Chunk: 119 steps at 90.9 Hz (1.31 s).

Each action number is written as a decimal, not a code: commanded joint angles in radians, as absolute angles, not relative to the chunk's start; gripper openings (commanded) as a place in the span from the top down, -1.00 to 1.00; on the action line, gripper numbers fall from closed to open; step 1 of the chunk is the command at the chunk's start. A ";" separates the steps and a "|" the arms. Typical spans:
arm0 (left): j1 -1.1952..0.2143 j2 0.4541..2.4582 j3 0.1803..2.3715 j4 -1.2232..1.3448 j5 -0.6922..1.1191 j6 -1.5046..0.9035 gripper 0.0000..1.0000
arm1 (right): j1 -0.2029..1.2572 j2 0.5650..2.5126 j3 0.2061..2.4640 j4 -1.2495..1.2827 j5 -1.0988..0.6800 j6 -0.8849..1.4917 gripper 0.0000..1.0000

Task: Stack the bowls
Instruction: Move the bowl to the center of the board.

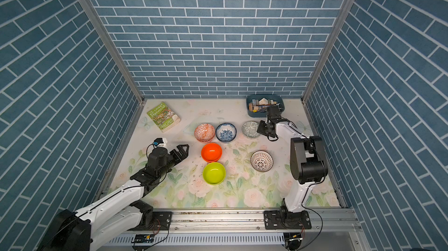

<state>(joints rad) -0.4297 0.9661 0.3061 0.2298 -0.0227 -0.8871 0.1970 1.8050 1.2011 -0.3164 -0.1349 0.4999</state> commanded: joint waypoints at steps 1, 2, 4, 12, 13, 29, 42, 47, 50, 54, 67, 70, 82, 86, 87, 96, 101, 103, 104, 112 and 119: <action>-0.430 0.966 0.325 0.220 -0.036 -0.886 -1.00 | 0.213 1.823 1.211 -0.347 -0.116 0.486 1.00; -0.430 0.966 0.324 0.220 -0.037 -0.886 -1.00 | 0.213 1.822 1.210 -0.348 -0.115 0.486 1.00; -0.431 0.965 0.324 0.219 -0.037 -0.886 -1.00 | 0.214 1.819 1.210 -0.348 -0.115 0.486 1.00; -0.430 0.964 0.323 0.219 -0.036 -0.886 -1.00 | 0.223 1.808 1.203 -0.352 -0.114 0.487 1.00; -0.430 0.964 0.323 0.219 -0.036 -0.886 -1.00 | 0.225 1.806 1.202 -0.353 -0.114 0.487 1.00; -0.431 0.961 0.323 0.218 -0.038 -0.886 -1.00 | 0.259 1.773 1.179 -0.356 -0.120 0.498 1.00; -0.430 0.956 0.321 0.216 -0.038 -0.888 -1.00 | 0.283 1.753 1.142 -0.344 -0.123 0.513 1.00; -0.431 0.952 0.319 0.216 -0.038 -0.888 -1.00 | 0.287 1.750 1.132 -0.344 -0.121 0.516 1.00; -0.430 0.950 0.318 0.214 -0.038 -0.888 -1.00 | 0.288 1.745 1.125 -0.342 -0.120 0.518 1.00; -0.431 0.947 0.316 0.215 -0.039 -0.889 -1.00 | 0.288 1.740 1.118 -0.340 -0.118 0.521 1.00; -0.430 0.942 0.315 0.213 -0.040 -0.889 -1.00 | 0.290 1.723 1.101 -0.336 -0.118 0.529 1.00; -0.430 0.942 0.315 0.214 -0.040 -0.889 -1.00 | 0.291 1.720 1.098 -0.335 -0.117 0.531 1.00; -0.431 0.943 0.315 0.215 -0.040 -0.889 -1.00 | 0.295 1.720 1.094 -0.340 -0.122 0.531 1.00; -0.430 0.943 0.314 0.215 -0.040 -0.889 -1.00 | 0.296 1.722 1.093 -0.343 -0.121 0.532 0.90; -0.430 0.943 0.314 0.215 -0.040 -0.889 -1.00 | 0.296 1.722 1.093 -0.343 -0.121 0.533 0.86; -0.430 0.945 0.315 0.214 -0.040 -0.888 -1.00 | 0.297 1.710 1.091 -0.352 -0.119 0.532 0.46; -0.431 0.946 0.316 0.214 -0.040 -0.888 -1.00 | 0.296 1.694 1.089 -0.359 -0.114 0.532 0.32; -0.431 0.945 0.316 0.213 -0.040 -0.888 -1.00 | 0.297 1.684 1.086 -0.364 -0.110 0.531 0.28; -0.431 0.945 0.316 0.213 -0.040 -0.889 -1.00 | 0.297 1.680 1.085 -0.365 -0.109 0.530 0.26; -0.431 0.942 0.315 0.210 -0.040 -0.891 -1.00 | 0.296 1.619 1.066 -0.387 -0.083 0.521 0.08; -0.430 0.936 0.313 0.211 -0.040 -0.890 -1.00 | 0.294 1.557 1.030 -0.416 -0.043 0.513 0.05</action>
<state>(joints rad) -0.4297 0.9516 0.3061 0.2295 -0.0261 -0.8875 0.2928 1.6627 1.0622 -0.3477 -0.1040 0.5251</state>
